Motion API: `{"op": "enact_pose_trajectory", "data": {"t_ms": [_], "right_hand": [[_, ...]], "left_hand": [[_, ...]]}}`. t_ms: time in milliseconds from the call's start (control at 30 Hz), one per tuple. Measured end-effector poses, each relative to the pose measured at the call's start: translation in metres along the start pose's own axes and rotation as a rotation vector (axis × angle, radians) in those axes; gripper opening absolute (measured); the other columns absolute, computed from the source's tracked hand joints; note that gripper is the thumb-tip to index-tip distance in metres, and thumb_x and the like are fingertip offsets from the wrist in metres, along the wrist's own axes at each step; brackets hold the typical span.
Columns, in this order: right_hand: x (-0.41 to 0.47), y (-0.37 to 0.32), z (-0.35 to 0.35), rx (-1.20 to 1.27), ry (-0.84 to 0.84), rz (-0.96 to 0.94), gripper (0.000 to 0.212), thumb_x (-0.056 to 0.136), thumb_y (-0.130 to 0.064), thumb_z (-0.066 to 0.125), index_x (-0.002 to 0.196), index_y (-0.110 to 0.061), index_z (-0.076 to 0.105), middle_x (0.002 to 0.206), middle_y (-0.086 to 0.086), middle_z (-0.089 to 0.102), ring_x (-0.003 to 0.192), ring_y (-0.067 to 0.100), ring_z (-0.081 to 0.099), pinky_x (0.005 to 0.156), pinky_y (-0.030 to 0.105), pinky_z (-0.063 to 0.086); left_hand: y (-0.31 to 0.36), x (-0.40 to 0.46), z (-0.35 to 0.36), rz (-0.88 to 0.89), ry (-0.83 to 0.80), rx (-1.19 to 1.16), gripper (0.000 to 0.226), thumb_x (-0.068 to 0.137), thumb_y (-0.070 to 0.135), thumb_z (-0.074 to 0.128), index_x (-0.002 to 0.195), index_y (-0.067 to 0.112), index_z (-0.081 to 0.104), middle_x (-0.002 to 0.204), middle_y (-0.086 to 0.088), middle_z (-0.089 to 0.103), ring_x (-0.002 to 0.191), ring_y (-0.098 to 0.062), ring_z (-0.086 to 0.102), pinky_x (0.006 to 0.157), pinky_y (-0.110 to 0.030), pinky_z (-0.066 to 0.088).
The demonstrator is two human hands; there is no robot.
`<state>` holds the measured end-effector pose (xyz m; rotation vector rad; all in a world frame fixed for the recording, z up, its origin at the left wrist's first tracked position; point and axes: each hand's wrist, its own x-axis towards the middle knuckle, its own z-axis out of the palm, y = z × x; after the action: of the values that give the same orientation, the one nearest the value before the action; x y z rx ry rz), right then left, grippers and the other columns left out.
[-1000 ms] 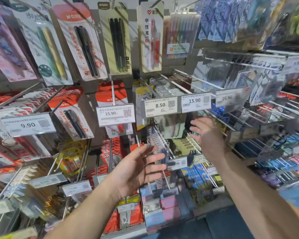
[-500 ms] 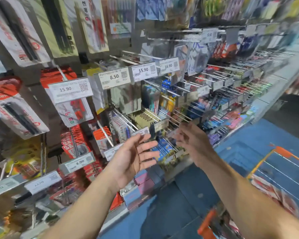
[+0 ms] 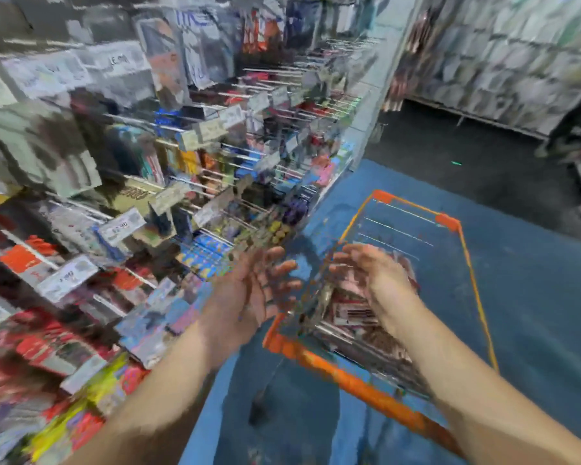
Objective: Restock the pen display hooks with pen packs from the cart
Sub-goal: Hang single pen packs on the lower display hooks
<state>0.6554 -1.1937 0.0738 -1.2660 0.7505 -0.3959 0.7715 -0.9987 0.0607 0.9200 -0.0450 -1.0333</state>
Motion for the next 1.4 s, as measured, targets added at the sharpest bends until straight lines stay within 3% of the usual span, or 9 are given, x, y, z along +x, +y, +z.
{"op": "enact_pose_trajectory", "data": {"t_ms": [133,200,367,467,600,833,1100,1233,1400], "right_hand": [[-0.01,0.004,-0.07,0.056,0.124,0.029,0.014,0.105,-0.008,0.05,0.11,-0.01,0.064,0.088,0.005,0.077,0.07,0.013,0.075,0.058,0.024,0.058],[-0.013,0.007,-0.103,0.064,0.184,0.053,0.013,0.105,-0.009,0.051,0.111,-0.011,0.063,0.087,0.004,0.077,0.066,0.011,0.074,0.054,0.022,0.054],[-0.003,0.019,-0.184,0.108,0.282,0.105,0.023,0.104,-0.012,0.056,0.125,-0.004,0.063,0.114,0.019,0.075,0.104,0.032,0.073,0.09,0.048,0.053],[0.01,0.026,-0.222,0.127,0.316,0.125,0.022,0.104,-0.015,0.057,0.122,-0.006,0.064,0.109,0.013,0.077,0.101,0.029,0.075,0.085,0.042,0.056],[0.027,0.036,-0.257,0.178,0.349,0.159,0.01,0.104,-0.011,0.055,0.111,-0.01,0.062,0.111,0.017,0.075,0.099,0.031,0.074,0.09,0.048,0.057],[0.057,0.056,-0.28,0.22,0.417,0.237,0.004,0.105,-0.017,0.058,0.103,-0.018,0.061,0.107,0.012,0.072,0.091,0.029,0.07,0.072,0.036,0.054],[0.095,0.095,-0.271,0.229,0.46,0.354,0.015,0.105,-0.018,0.053,0.116,-0.016,0.063,0.105,0.007,0.076,0.095,0.026,0.073,0.079,0.039,0.052],[0.115,0.115,-0.263,0.249,0.469,0.417,0.005,0.102,-0.019,0.058,0.103,-0.018,0.062,0.099,0.006,0.074,0.087,0.025,0.072,0.076,0.038,0.052],[0.15,0.145,-0.252,0.205,0.509,0.515,0.012,0.101,-0.023,0.06,0.105,-0.012,0.065,0.094,0.006,0.072,0.082,0.023,0.067,0.077,0.044,0.056]], "left_hand": [[-0.027,0.029,0.052,-0.086,-0.036,0.06,0.033,0.089,0.046,0.051,0.105,0.021,0.066,0.096,-0.004,0.075,0.08,-0.027,0.073,0.079,-0.038,0.05],[-0.042,0.043,0.077,-0.126,-0.035,0.085,0.031,0.097,0.044,0.045,0.103,0.021,0.065,0.095,-0.005,0.074,0.075,-0.026,0.073,0.079,-0.038,0.048],[-0.083,0.078,0.135,-0.158,-0.007,0.162,0.037,0.09,0.047,0.052,0.113,0.021,0.064,0.098,-0.001,0.077,0.087,-0.025,0.072,0.085,-0.04,0.05],[-0.104,0.1,0.161,-0.192,0.045,0.188,0.03,0.102,0.042,0.043,0.106,0.021,0.064,0.091,0.0,0.078,0.089,-0.025,0.069,0.083,-0.037,0.048],[-0.128,0.123,0.182,-0.213,0.102,0.249,0.032,0.106,0.043,0.039,0.113,0.022,0.062,0.104,-0.002,0.073,0.094,-0.024,0.066,0.083,-0.037,0.049],[-0.147,0.151,0.185,-0.228,0.211,0.281,0.027,0.104,0.036,0.047,0.115,0.017,0.061,0.106,-0.005,0.071,0.092,-0.026,0.068,0.083,-0.038,0.052],[-0.161,0.209,0.145,-0.347,0.386,0.371,0.016,0.103,0.028,0.05,0.107,0.017,0.062,0.097,-0.004,0.069,0.081,-0.024,0.067,0.073,-0.035,0.051],[-0.174,0.243,0.129,-0.419,0.431,0.39,0.014,0.103,0.023,0.047,0.096,0.017,0.058,0.083,-0.003,0.064,0.071,-0.023,0.059,0.067,-0.035,0.048],[-0.192,0.287,0.105,-0.484,0.51,0.422,0.012,0.098,0.019,0.055,0.1,0.011,0.064,0.093,-0.009,0.071,0.081,-0.028,0.066,0.07,-0.039,0.055]]}}
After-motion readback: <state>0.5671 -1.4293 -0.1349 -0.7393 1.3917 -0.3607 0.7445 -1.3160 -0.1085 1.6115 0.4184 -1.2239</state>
